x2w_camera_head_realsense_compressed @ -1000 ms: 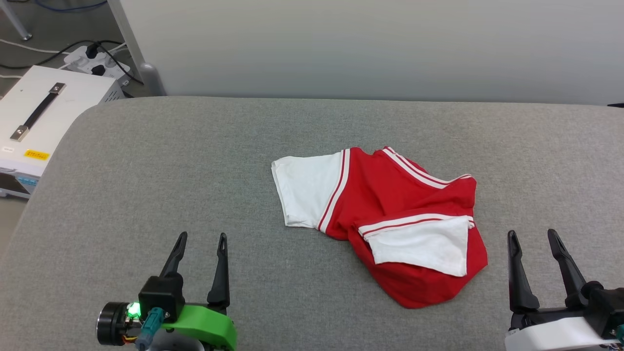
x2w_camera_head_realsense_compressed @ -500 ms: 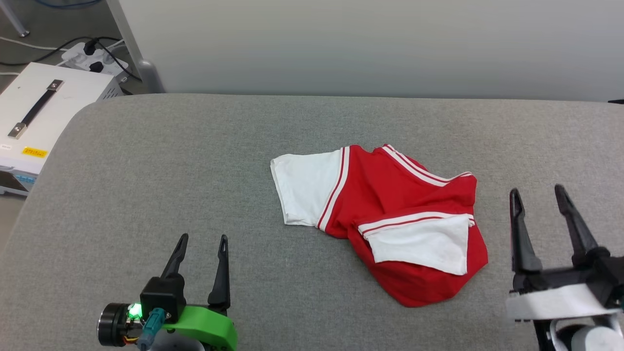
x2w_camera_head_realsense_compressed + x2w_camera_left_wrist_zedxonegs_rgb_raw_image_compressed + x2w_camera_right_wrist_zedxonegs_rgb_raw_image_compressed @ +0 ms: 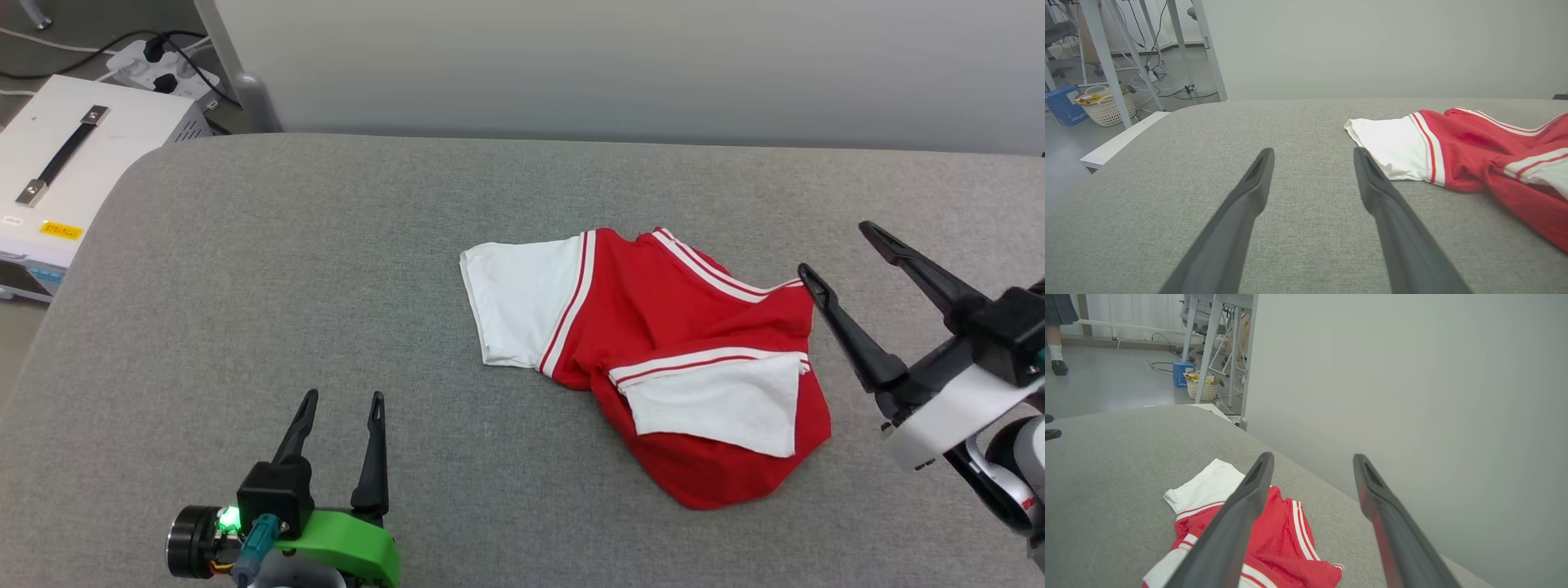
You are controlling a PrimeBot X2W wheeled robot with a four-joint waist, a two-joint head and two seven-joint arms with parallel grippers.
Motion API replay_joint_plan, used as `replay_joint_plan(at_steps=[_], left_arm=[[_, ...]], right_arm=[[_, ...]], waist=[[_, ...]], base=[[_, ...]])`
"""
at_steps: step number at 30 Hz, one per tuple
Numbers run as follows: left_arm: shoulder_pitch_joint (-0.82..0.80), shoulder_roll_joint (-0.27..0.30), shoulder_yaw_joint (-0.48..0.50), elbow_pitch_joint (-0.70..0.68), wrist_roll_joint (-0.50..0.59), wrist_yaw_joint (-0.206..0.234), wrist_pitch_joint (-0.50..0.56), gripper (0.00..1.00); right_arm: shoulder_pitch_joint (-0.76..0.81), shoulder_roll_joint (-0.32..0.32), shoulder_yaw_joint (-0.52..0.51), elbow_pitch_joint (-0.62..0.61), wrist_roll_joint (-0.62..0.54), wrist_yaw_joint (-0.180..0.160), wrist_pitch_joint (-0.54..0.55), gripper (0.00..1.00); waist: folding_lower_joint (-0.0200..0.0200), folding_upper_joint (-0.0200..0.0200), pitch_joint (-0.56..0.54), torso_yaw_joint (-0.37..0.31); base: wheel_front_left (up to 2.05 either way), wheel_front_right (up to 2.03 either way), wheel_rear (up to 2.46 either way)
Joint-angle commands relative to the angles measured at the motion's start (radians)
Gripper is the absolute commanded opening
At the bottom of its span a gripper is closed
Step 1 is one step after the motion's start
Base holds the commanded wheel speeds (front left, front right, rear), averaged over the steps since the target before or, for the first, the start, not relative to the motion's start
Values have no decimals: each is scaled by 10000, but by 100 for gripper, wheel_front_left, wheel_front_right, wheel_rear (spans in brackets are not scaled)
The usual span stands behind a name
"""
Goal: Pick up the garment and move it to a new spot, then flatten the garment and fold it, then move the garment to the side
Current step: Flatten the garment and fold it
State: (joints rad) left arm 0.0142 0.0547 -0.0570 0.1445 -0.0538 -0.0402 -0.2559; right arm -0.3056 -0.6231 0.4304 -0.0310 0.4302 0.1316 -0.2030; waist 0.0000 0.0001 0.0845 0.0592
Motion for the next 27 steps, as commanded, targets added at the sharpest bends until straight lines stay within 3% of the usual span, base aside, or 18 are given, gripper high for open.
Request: replay_joint_plan(at_steps=[1,8,14,20,27], left_arm=[[-91,-39,21,-17,-36,30,-59,100],[-270,-43,-84,-76,-171,119,-59,100],[-522,-44,-246,-121,-332,224,-59,100],[-814,-44,-460,-160,-511,342,-59,100],[-1226,-44,-542,-170,-650,439,-59,100]], right_arm=[[-428,-318,517,-117,525,-9,437,100],[-2103,-2261,3227,-887,3276,-9,3852,100],[-3229,-2926,4809,-990,4534,-9,6693,100],[-3993,-2698,6062,-172,5051,-9,8106,100],[-4301,-2100,7412,1531,5145,-9,7870,100]], waist=[[0,-1,39,1],[0,-1,355,101],[0,-1,862,337],[0,-1,1501,614],[0,-1,2087,931]], base=[[0,0,0],[0,0,0],[0,0,0],[0,0,0],[0,0,0]])
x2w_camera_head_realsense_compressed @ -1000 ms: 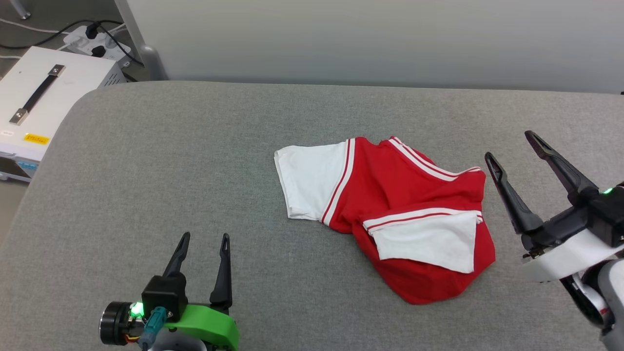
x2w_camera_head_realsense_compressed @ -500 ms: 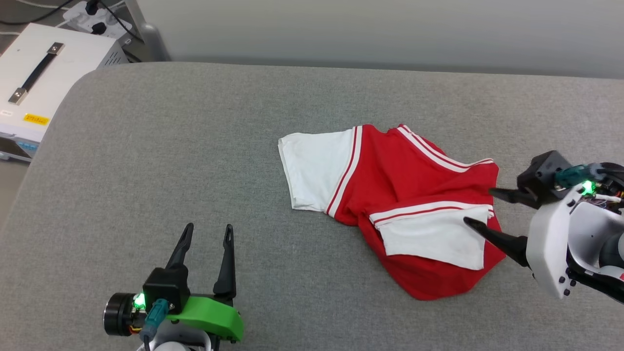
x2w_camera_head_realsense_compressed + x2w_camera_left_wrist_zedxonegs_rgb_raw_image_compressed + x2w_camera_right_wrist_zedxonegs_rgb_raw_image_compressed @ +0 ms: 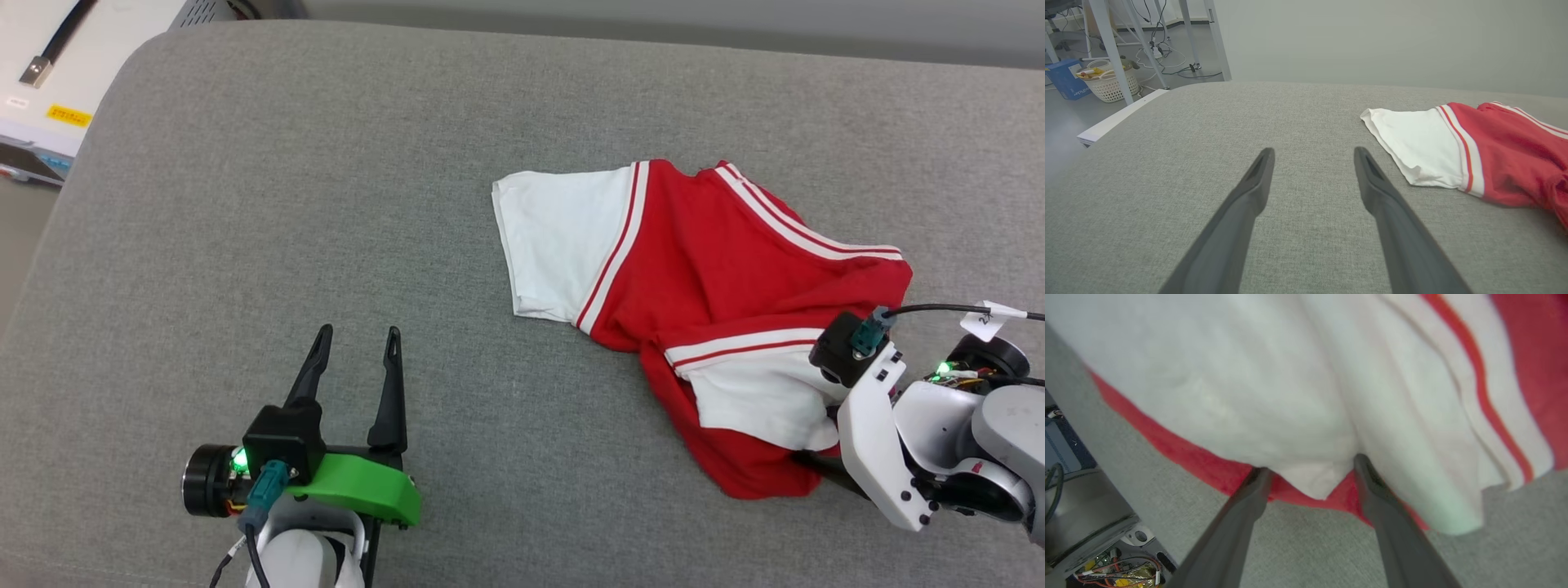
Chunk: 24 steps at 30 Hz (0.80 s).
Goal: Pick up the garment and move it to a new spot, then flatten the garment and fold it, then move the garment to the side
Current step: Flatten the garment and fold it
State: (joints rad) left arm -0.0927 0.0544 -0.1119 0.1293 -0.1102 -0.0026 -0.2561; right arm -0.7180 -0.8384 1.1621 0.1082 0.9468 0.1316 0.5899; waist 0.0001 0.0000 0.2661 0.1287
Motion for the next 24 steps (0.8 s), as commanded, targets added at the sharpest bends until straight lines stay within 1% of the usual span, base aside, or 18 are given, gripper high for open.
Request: replay_joint_plan(at_steps=[1,5,6,7,8,13,17,21,24], left_arm=[[-182,-41,2,-18,-94,76,-57,100],[-202,-41,10,6,-113,121,-57,100],[-179,-41,42,19,-109,131,-57,100],[-156,-41,74,39,-105,148,-57,100],[-130,-41,103,69,-100,168,-57,100],[-69,-41,143,134,-83,165,-57,100],[-2,-41,152,148,-84,186,-57,100],[148,-41,181,131,-87,206,-57,100],[268,-41,206,127,-121,237,-57,100]], right_arm=[[-209,108,264,376,-96,-9,-155,100],[-310,319,746,1057,-244,-9,-752,100],[-379,369,806,1096,-213,-9,-990,30],[-477,410,825,1115,-202,-9,-1256,12],[-625,443,843,1127,-199,-9,-1584,0],[-1477,394,658,1183,-416,-9,-3075,0],[-1651,32,341,1195,-389,-9,-4100,0],[-1146,-549,-213,1368,-48,-9,-4939,0],[-416,-991,-642,1783,279,-9,-5535,0]], waist=[[-1,0,300,258],[-1,0,293,278],[-1,0,252,242],[-1,0,203,196],[-1,0,140,138],[-1,0,-207,-137],[-1,0,-465,-288],[-1,0,-627,-406],[-1,0,-664,-485]], base=[[0,0,0],[0,0,0],[0,0,0],[0,0,0],[0,0,0],[0,0,0],[0,0,0],[0,0,0],[0,0,0]])
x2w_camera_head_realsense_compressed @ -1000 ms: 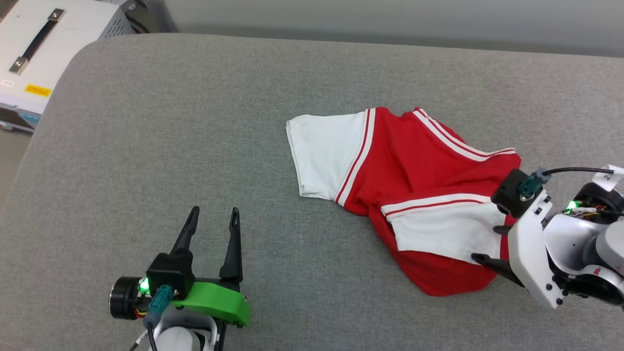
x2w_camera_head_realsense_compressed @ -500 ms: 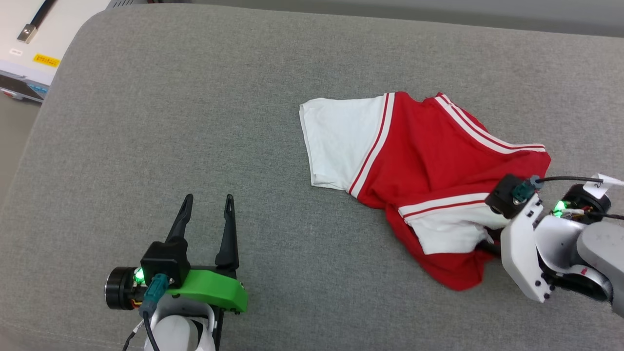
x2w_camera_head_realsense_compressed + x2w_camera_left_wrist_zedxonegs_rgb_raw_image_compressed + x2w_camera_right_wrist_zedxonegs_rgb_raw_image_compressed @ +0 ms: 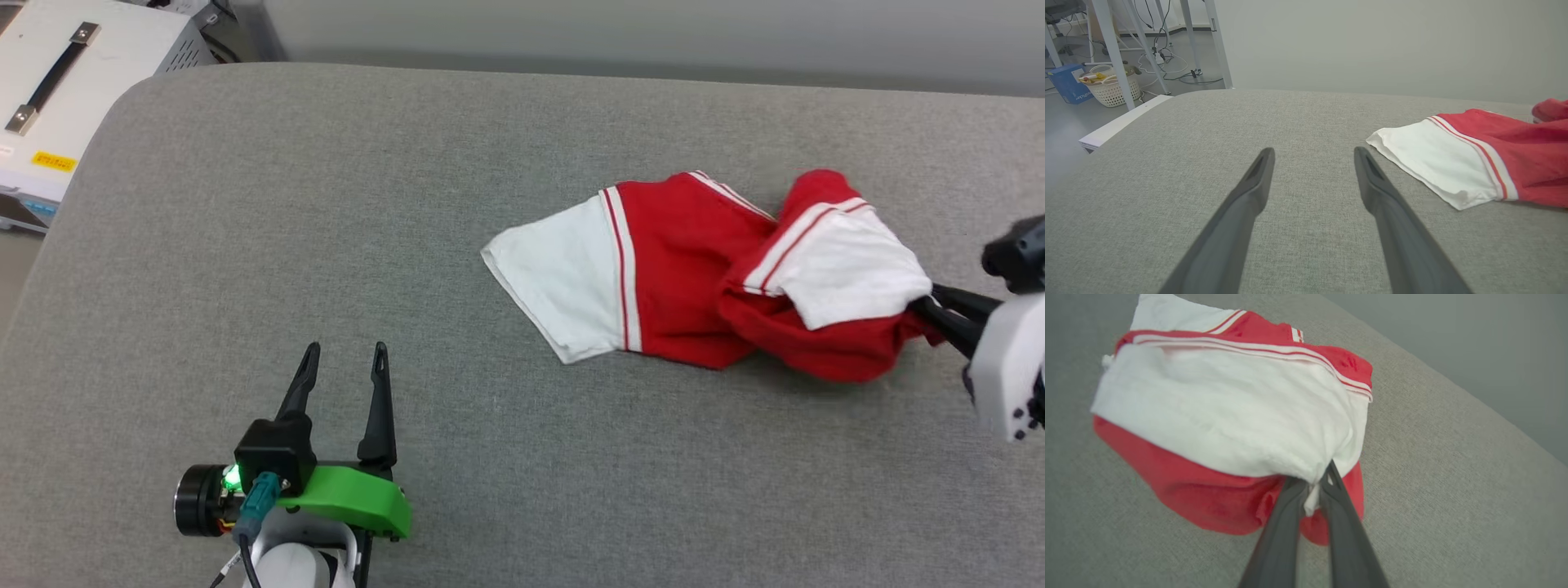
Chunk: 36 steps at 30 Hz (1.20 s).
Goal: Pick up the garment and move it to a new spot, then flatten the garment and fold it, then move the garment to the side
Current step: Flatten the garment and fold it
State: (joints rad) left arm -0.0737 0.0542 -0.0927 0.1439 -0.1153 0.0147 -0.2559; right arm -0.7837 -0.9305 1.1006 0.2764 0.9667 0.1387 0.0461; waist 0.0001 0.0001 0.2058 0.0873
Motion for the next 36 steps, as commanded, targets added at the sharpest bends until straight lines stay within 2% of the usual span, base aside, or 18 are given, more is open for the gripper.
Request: replay_joint_plan(at_steps=[1,7,12,17,18,19,24,26,27,31,34,36], left_arm=[[106,-39,13,-13,-79,70,-59,100],[246,-39,28,32,-125,106,-59,100],[320,-39,46,121,-73,64,-59,100],[380,-39,120,190,56,-20,-59,100],[404,-39,140,198,83,-35,-59,100],[433,-39,157,209,124,-65,-59,100],[606,-39,392,163,321,-163,-59,100],[654,-34,495,105,402,-220,-59,100],[693,-24,581,51,472,-284,-59,100],[718,10,695,-63,601,-406,-59,100],[590,91,716,-122,714,-537,-59,100],[415,173,711,-132,762,-634,-59,100]], right_arm=[[489,-172,-141,270,171,-80,-259,0],[2276,-282,-942,1784,989,-80,-1378,0],[3542,258,-1296,3103,1541,-80,-1818,0],[3980,995,-1651,4067,1555,-80,-2512,0],[3980,1090,-1760,4160,1467,-80,-2676,31],[3995,1175,-1934,4254,1368,-80,-2841,100],[4048,1313,-3113,3842,266,-80,-3068,100],[4252,1316,-4166,3375,-479,-80,-3073,100],[4677,1312,-5241,2795,-1267,-80,-3075,100],[5834,1473,-7579,1458,-2708,-80,-3076,100],[6805,1956,-9456,74,-3850,-80,-3077,100],[7239,2432,-10289,-784,-4484,-80,-3077,100]], waist=[[-1,-1,-69,-85],[-1,-1,-113,-196],[-1,-1,-200,-302],[-1,-1,-419,-484],[-1,-1,-484,-528],[-1,-1,-558,-572],[-1,-1,-942,-947],[-1,-1,-1070,-1109],[-1,-1,-1193,-1248],[-1,-1,-1401,-1455],[-1,-1,-1515,-1531],[-1,-1,-1536,-1552]], base=[[0,0,0],[0,0,0],[0,0,0],[0,0,0],[0,0,0],[0,0,0],[0,0,0],[0,0,0],[0,0,0],[0,0,0],[0,0,0],[0,0,0]])
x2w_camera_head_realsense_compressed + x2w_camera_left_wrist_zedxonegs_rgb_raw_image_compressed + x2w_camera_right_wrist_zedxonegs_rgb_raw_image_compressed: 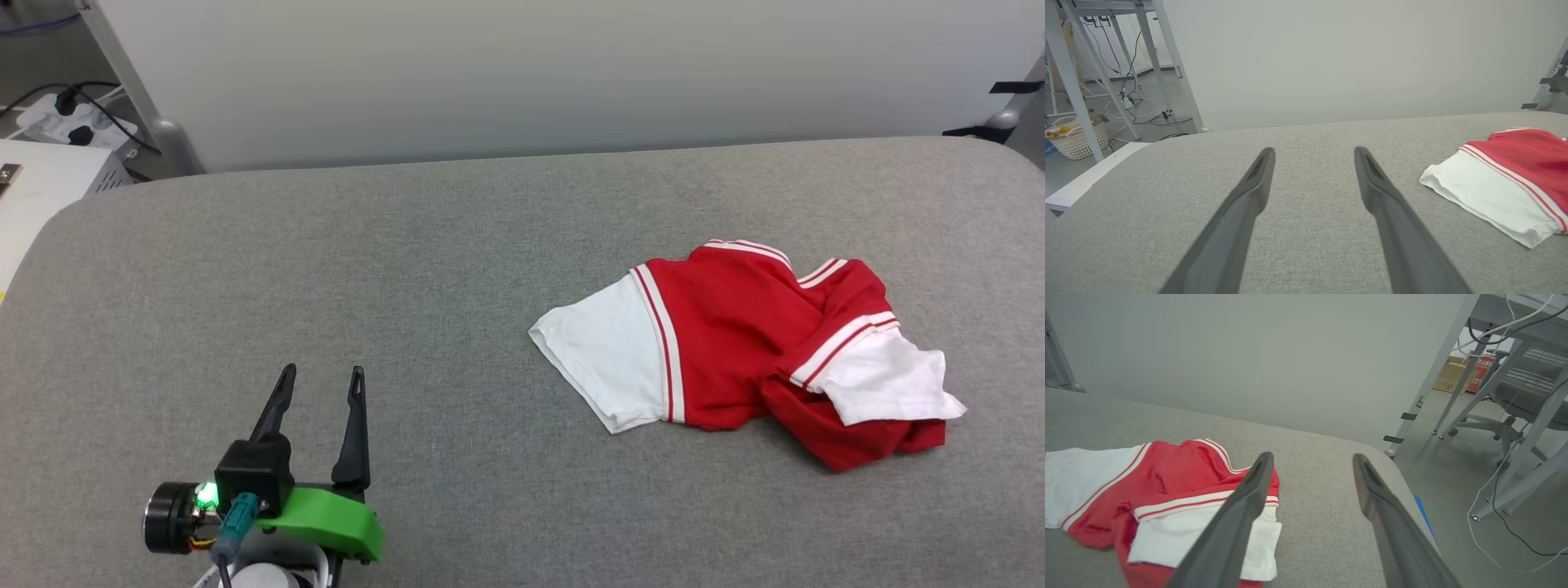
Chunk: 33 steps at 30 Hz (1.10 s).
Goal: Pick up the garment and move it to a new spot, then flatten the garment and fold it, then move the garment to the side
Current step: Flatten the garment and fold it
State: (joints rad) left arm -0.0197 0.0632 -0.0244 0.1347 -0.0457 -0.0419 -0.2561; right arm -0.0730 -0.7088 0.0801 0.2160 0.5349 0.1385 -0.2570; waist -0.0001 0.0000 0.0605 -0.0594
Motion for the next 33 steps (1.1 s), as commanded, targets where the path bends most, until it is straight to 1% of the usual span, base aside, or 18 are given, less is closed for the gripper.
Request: replay_joint_plan(at_steps=[1,4,7,8,10,13,15,16,19,22,25,29,33], left_arm=[[-282,147,9,-42,97,-139,-57,100],[-839,334,-139,-51,183,-349,-57,100],[-1461,527,-366,-35,235,-536,-57,100],[-1823,627,-492,2,226,-619,-57,100],[-2422,780,-695,82,144,-727,-57,100],[-3383,1006,-1089,359,-119,-835,-57,100],[-4118,1135,-1451,729,-456,-870,-57,100],[-4576,1294,-1763,903,-564,-877,-57,100],[-5772,1754,-2934,1532,-1016,-883,-46,100],[-7065,2127,-4281,2171,-1779,-884,443,100],[-8164,2390,-5678,2705,-2677,-885,1303,100],[-9347,2550,-7446,3454,-4618,-886,3450,100],[-10212,2664,-8996,3822,-6246,-886,5569,100]], right_arm=[[363,594,-487,-753,-549,-78,-46,100],[899,1804,-1222,-2199,-1549,-78,-46,100],[1178,2784,-1496,-3124,-2282,-78,-46,100],[1247,3209,-1528,-3475,-2588,-78,-46,100],[1242,3824,-1555,-3907,-2945,-78,-46,100],[1312,4446,-1295,-4129,-3311,-78,-46,100],[1339,4625,-1000,-4053,-3598,-78,-47,100],[1309,4734,-814,-4041,-3688,-78,-47,100],[1201,4898,-384,-4027,-3939,-78,-47,100],[1055,5061,-108,-3930,-4018,-78,-47,100],[883,5083,83,-3837,-4164,-78,-47,100],[682,5179,245,-3798,-4297,-78,-47,100],[514,5229,368,-3818,-4441,-78,-47,100]], waist=[[1,0,-82,-88],[1,0,-45,-82],[1,0,66,-51],[1,0,136,-43],[1,0,237,-53],[1,0,426,-81],[1,0,564,-124],[1,0,640,-175],[1,0,868,-315],[1,0,1162,-491],[1,0,1413,-669],[1,0,1736,-931],[1,0,2060,-1133]], base=[[0,0,0],[0,0,0],[0,0,0],[0,0,0],[0,0,0],[0,0,0],[0,0,0],[0,0,0],[0,0,0],[0,0,0],[0,0,0],[0,0,0],[0,0,0]])
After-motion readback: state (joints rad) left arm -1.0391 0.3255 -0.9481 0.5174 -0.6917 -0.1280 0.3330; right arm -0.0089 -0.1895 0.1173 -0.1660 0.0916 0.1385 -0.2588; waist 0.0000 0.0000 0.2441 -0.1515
